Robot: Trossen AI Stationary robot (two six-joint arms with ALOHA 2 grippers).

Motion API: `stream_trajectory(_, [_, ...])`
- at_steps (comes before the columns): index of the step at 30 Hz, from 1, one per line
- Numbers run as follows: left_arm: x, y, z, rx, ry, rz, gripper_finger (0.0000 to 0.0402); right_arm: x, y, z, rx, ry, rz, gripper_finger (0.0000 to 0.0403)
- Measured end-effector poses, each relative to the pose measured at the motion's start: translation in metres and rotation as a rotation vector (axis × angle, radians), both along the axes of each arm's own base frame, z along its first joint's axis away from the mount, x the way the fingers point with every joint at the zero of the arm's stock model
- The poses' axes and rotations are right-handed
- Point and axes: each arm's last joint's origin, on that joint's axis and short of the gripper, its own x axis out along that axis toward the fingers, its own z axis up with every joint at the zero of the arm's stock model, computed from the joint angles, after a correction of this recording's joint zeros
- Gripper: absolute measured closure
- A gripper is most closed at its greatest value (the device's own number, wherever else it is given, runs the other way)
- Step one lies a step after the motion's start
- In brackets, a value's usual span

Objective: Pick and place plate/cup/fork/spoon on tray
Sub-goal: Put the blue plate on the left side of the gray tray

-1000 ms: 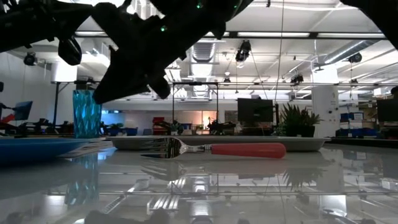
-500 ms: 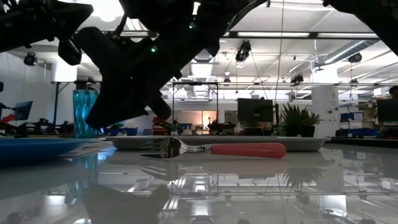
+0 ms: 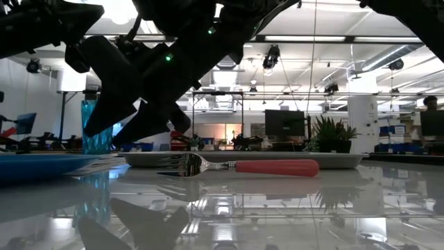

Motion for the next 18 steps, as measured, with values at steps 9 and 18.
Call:
stream_trajectory(9, [0.0,0.0,0.0,0.0,0.001,0.0,0.0402,-0.002,0.009,-0.004,-0.024,-0.013,0.013,0.0167])
stream_trajectory(18, [0.0,0.0,0.0,0.007,0.002,0.003,0.0402,-0.004,0.014,-0.009,-0.075,-0.038,-0.003,0.0168])
